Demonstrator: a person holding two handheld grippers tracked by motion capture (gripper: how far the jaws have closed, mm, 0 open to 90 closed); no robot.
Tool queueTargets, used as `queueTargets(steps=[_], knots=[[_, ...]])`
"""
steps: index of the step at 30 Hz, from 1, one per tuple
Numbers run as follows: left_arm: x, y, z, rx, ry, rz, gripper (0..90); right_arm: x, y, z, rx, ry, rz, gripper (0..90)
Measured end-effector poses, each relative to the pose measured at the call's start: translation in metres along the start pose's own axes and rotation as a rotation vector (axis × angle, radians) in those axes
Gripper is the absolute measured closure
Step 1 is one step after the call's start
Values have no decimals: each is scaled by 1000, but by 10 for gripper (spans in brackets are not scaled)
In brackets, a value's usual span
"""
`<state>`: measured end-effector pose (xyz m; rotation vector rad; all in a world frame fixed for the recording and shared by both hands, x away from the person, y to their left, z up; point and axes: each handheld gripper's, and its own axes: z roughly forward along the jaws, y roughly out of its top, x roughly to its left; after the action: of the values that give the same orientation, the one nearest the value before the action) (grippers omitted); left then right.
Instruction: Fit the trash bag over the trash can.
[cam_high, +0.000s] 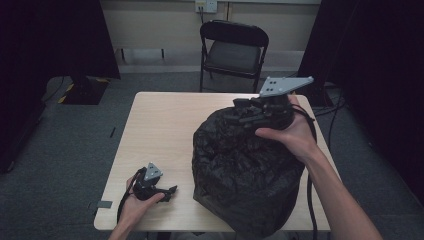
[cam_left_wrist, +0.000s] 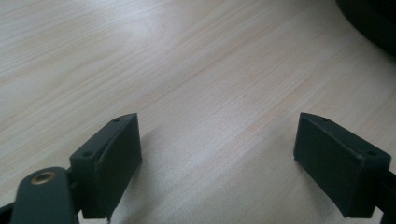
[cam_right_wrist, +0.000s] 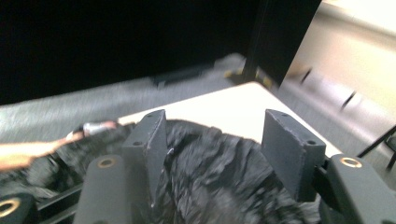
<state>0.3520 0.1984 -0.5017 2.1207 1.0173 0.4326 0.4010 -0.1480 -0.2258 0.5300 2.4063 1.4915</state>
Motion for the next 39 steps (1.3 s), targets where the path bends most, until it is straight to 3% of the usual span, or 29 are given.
queueTargets(steps=[5, 7, 8, 10, 13, 17, 19, 21, 24, 26, 31, 39], knots=[[0, 0, 0, 1, 0, 2, 146, -3, -10, 24, 163, 33, 6, 365], [0, 0, 0, 0, 0, 0, 146, -2, -12, 29, 225, 6, -70, 368], [0, 0, 0, 1, 1, 3, 146, -3, -13, 33, 259, 2, -86, 361], [0, 0, 0, 1, 1, 3, 146, -5, -15, 40, 314, 25, -73, 359], [0, 0, 0, 1, 1, 3, 146, -6, -19, 52, 403, 21, -94, 362], [0, 0, 0, 0, 1, 0, 146, -9, -22, 64, 467, 51, -98, 359], [0, 0, 0, 0, 0, 1, 146, -12, -24, 67, 491, 43, -108, 363], [0, 0, 0, 0, 0, 1, 145, -14, -25, 70, 527, 48, -83, 363], [0, 0, 1, 0, 1, 1, 145, -14, -28, 76, 559, 57, -87, 298], [0, 1, 1, -1, 0, 1, 145, -13, -34, 80, 605, 63, -108, 293], [0, 1, 1, 1, 0, 5, 145, -11, -47, 89, 713, 72, -106, 262], [0, 1, 1, -2, -2, 2, 145, -11, -56, 93, 770, 63, -102, 277]])
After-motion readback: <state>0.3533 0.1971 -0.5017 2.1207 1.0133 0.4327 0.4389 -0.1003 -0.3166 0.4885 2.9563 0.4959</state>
